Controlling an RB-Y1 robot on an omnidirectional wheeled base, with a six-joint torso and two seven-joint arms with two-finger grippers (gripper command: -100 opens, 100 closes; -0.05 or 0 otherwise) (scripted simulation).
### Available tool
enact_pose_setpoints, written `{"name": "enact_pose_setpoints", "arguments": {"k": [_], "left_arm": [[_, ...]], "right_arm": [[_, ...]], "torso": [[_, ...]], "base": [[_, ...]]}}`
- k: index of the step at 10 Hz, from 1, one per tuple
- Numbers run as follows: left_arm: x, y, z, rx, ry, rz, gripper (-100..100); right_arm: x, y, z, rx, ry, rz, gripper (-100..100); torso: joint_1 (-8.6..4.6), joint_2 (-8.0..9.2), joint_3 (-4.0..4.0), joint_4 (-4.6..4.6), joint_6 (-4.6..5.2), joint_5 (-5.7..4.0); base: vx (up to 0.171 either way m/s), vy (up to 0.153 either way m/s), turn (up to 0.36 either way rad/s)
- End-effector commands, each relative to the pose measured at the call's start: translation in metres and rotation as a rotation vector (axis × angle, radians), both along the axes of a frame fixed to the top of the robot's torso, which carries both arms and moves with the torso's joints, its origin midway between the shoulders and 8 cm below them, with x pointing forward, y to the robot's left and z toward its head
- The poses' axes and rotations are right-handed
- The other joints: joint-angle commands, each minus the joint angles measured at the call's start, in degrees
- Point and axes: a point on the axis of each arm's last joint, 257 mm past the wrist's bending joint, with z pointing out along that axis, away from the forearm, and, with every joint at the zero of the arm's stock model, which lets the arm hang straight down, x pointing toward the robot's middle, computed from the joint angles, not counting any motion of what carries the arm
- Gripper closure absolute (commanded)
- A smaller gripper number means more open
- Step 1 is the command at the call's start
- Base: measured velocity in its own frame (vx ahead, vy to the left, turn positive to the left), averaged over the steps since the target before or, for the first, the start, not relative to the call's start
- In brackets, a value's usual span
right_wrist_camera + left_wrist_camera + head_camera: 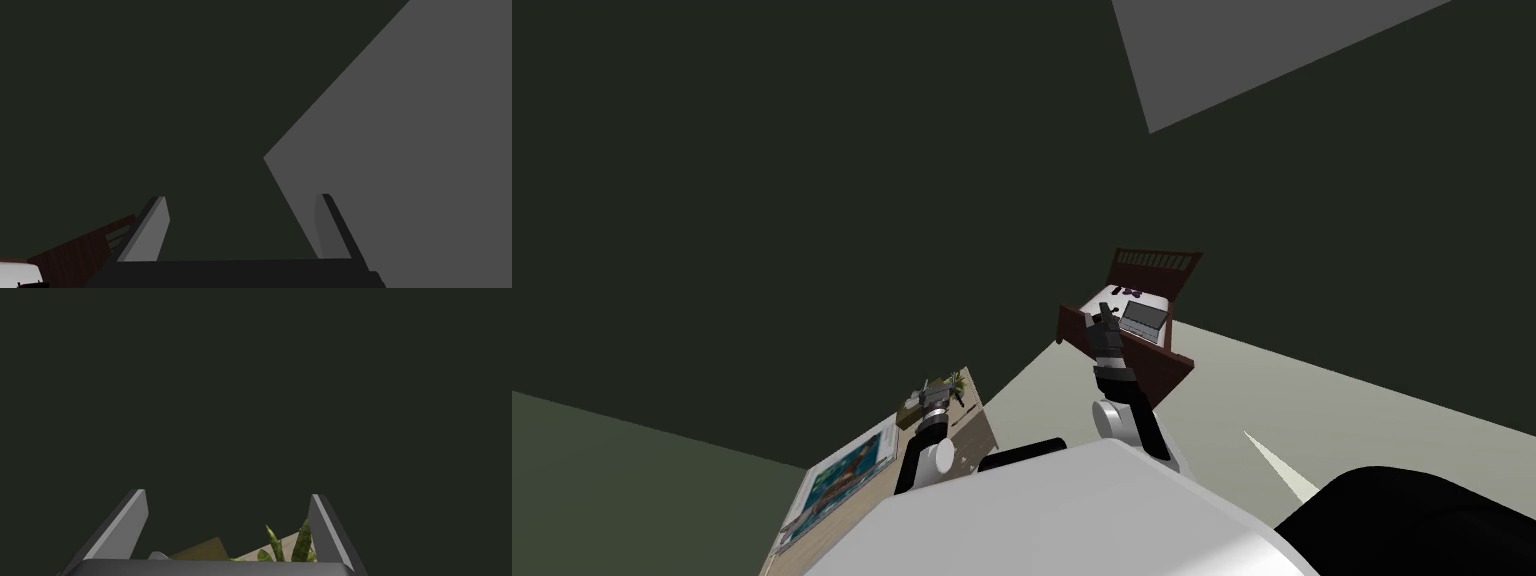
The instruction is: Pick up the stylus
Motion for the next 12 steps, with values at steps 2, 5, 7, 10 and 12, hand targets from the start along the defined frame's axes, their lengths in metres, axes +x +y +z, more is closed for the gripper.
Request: {"name": "enact_pose_setpoints", "arguments": {"k": [2,5,7,10,12], "left_arm": [[-0.001,-0.001,-0.021,-0.07,0.026,0.014,-100],[-0.011,0.0,-0.05,-0.11,0.081,0.03,-100],[-0.018,-0.004,-0.079,-0.189,0.125,0.056,-100],[-0.031,-0.007,-0.108,-0.254,0.177,0.084,-100],[-0.041,-0.012,-0.129,-0.31,0.214,0.11,-100]], "right_arm": [[0.0,0.0,0.0,0.0,0.0,0.0,0],[0.0,0.0,0.0,0.0,0.0,0.0,0],[0.0,0.0,0.0,0.0,0.0,0.0,0],[0.0,0.0,0.0,0.0,0.0,0.0,0],[0.0,0.0,0.0,0.0,0.0,0.0,0]], "torso": [[0.01,0.0,0.0,0.0,-0.01,0.0],[-0.01,-0.01,0.0,0.0,0.0,0.0],[0.01,0.0,0.0,0.0,-0.01,0.0],[0.02,0.01,0.01,0.0,-0.02,0.0],[0.02,0.01,0.01,0.0,-0.01,0.0]], "base": [[-0.004,0.002,-0.051],[-0.002,-0.001,-0.038],[-0.004,0.002,-0.052],[-0.006,0.005,-0.051],[-0.005,0.004,-0.054]]}}
